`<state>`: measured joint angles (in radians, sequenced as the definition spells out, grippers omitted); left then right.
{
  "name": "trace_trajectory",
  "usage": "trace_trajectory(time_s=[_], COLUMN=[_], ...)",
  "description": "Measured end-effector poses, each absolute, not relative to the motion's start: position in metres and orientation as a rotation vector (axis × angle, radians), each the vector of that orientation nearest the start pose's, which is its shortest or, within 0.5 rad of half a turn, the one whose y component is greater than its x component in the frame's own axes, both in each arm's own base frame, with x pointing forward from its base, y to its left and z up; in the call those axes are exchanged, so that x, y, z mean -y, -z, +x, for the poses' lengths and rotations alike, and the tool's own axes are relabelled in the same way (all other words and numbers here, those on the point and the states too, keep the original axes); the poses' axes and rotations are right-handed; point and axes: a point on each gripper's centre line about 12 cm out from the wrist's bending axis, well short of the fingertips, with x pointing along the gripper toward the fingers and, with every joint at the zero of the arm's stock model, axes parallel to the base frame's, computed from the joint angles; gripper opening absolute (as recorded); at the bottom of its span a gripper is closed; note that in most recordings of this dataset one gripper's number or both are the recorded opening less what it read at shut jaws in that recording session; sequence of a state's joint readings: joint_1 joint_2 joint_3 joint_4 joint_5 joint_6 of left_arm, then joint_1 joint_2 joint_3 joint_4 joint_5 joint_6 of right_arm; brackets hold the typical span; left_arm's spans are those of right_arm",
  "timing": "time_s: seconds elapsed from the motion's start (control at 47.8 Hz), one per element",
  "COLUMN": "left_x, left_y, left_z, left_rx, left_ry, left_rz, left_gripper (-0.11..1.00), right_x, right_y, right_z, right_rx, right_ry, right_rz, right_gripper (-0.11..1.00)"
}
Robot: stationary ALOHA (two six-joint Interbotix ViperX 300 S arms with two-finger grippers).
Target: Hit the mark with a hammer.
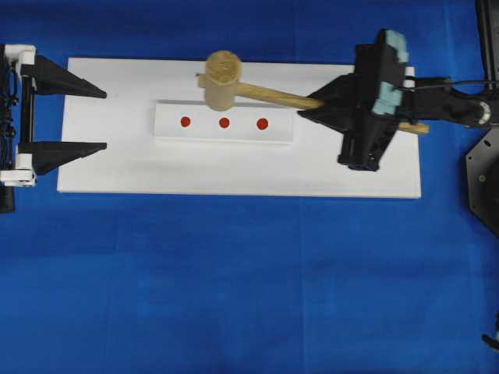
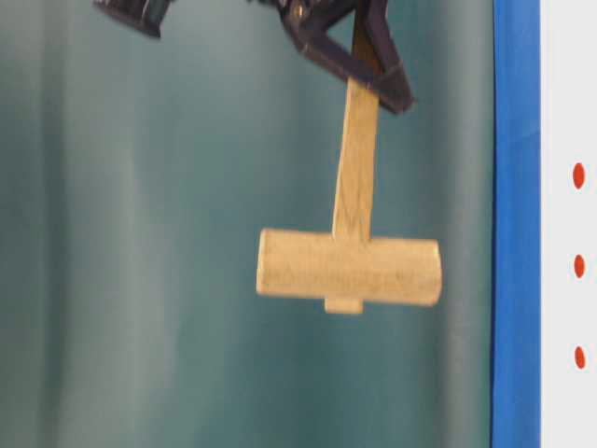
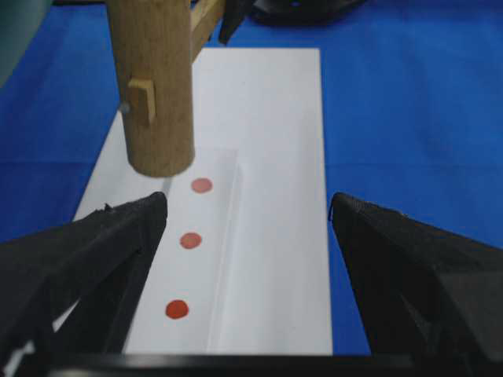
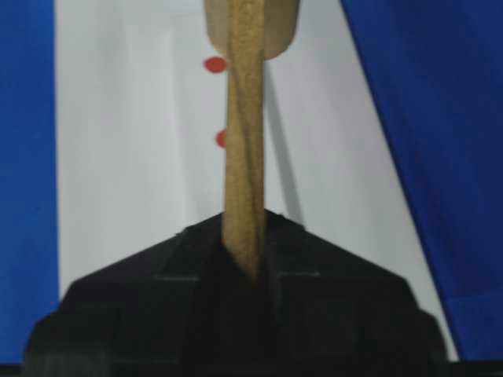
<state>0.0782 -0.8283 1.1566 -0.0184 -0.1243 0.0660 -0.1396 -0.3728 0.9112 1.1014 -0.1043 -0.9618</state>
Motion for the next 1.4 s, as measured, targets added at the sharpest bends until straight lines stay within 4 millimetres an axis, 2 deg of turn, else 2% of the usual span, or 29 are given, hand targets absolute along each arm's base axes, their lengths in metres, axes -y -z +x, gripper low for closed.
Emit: trace_trajectory(time_s=[0.125,0.251,0.376,0.523,0.627,0.774,0.92,1.171,1.276,1.401], left_x=[-0.018,-0.018,-0.018,-0.018,-0.018,-0.018,-0.018,-0.018,-0.018,-0.018], left_y=[-0.253,-0.253,-0.253,-0.253,-0.253,-0.253,-0.253,-0.253,-0.253,-0.253], left_z=[0.218,0.218,0.218,0.218,0.218,0.218,0.218,0.218,0.218,0.218], left_rx=[-0.206,-0.206,-0.204,-0.206,-0.206,-0.206,-0.206,-0.204,-0.204,-0.206], left_ry=[-0.077,-0.077,-0.077,-0.077,-0.077,-0.077,-0.077,-0.078,-0.079,-0.077], left_rz=[0.040,0.040,0.040,0.038,0.038,0.038,0.038,0.040,0.038,0.038], left_gripper=[0.83,0.83,0.83,0.83,0.83,0.83,0.83,0.83,0.83,0.83], right_x=[0.051,0.052,0.054,0.057,0.058,0.058,0.058,0.054,0.051,0.047], right_y=[-0.219,-0.212,-0.192,-0.150,-0.138,-0.142,-0.161,-0.210,-0.216,-0.215], right_z=[0.303,0.307,0.314,0.319,0.323,0.324,0.321,0.294,0.278,0.264], right_rx=[-0.472,-0.497,-0.556,-0.677,-0.714,-0.704,-0.643,-0.484,-0.454,-0.452], right_ry=[0.256,0.259,0.277,0.312,0.312,0.311,0.312,0.301,0.289,0.270], right_rz=[0.142,0.139,0.134,0.167,0.175,0.177,0.170,0.165,0.167,0.173], right_gripper=[0.00,0.00,0.00,0.00,0.00,0.00,0.00,0.00,0.00,0.00])
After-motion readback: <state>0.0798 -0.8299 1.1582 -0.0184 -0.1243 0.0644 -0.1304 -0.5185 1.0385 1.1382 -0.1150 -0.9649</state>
